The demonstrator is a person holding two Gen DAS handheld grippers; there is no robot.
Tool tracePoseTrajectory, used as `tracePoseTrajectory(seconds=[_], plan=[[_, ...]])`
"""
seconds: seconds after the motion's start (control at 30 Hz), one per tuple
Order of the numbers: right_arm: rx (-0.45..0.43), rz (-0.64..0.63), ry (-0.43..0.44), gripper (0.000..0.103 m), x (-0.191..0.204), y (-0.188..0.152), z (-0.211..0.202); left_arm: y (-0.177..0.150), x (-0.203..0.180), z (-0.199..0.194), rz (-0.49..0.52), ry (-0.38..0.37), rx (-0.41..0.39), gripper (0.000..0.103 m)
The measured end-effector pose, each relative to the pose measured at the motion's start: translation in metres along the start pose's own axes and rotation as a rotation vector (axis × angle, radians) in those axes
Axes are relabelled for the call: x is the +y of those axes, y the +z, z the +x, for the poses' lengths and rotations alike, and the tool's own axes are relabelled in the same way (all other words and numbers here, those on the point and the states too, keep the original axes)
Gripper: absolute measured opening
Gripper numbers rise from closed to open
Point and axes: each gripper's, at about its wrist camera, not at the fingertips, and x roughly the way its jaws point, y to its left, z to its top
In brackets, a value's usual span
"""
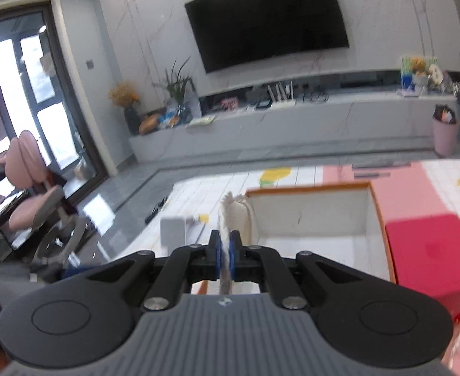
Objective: Organize soft objects
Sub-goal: 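Open left gripper to drop the pink pouch in the box while right releases the white bag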
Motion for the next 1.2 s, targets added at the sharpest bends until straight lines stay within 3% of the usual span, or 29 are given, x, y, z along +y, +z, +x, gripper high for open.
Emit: tracePoseTrajectory(seconds=[0.1, 0.23, 0.43, 0.47, 0.5, 0.53, 0.57, 0.7, 0.87, 0.93, 0.97, 1.07, 1.1, 1.2], plan=[[0.045, -0.026, -0.094, 0.003, -0.001, -0.017, 0.018, 0.000, -0.003, -0.007, 0.030, 0.013, -0.021, 0.089], [0.195, 0.069, -0.150, 0.003, -0.023, -0.033, 0.061, -0.001, -0.007, -0.010, 0.049, 0.019, -0.036, 0.089], [0.323, -0.103, -0.283, 0.005, -0.024, -0.050, 0.100, -0.001, -0.013, 0.000, 0.073, 0.039, -0.025, 0.088], [0.332, -0.100, -0.299, 0.008, -0.028, -0.051, 0.102, -0.002, -0.012, 0.001, 0.075, 0.037, -0.020, 0.088], [0.335, -0.080, -0.316, 0.018, -0.032, -0.051, 0.101, -0.003, -0.012, 0.002, 0.076, 0.037, -0.017, 0.089], [0.328, -0.047, -0.338, 0.040, -0.038, -0.049, 0.098, -0.003, -0.012, 0.002, 0.078, 0.039, -0.016, 0.089], [0.318, -0.012, -0.356, 0.050, -0.044, -0.047, 0.094, -0.004, -0.012, 0.002, 0.081, 0.043, -0.016, 0.089], [0.302, 0.059, -0.265, 0.051, -0.056, -0.044, 0.074, -0.003, -0.012, 0.002, 0.073, 0.053, -0.009, 0.089], [0.177, -0.030, -0.118, 0.044, -0.040, -0.030, 0.048, -0.004, -0.015, 0.001, 0.088, 0.056, -0.007, 0.089], [0.130, -0.088, -0.060, 0.020, -0.029, -0.027, 0.042, -0.004, -0.017, 0.000, 0.096, 0.060, -0.009, 0.089], [0.115, -0.126, -0.028, 0.016, -0.018, -0.027, 0.041, -0.004, -0.018, 0.000, 0.098, 0.061, -0.009, 0.089], [0.108, -0.221, 0.073, 0.012, 0.001, -0.029, 0.042, -0.004, -0.018, 0.000, 0.100, 0.058, -0.007, 0.088], [0.121, -0.247, 0.097, 0.005, 0.008, -0.030, 0.045, -0.004, -0.018, 0.000, 0.100, 0.064, -0.007, 0.088], [0.213, -0.330, 0.035, 0.002, 0.018, -0.042, 0.067, -0.004, -0.016, 0.000, 0.107, 0.063, -0.010, 0.088]])
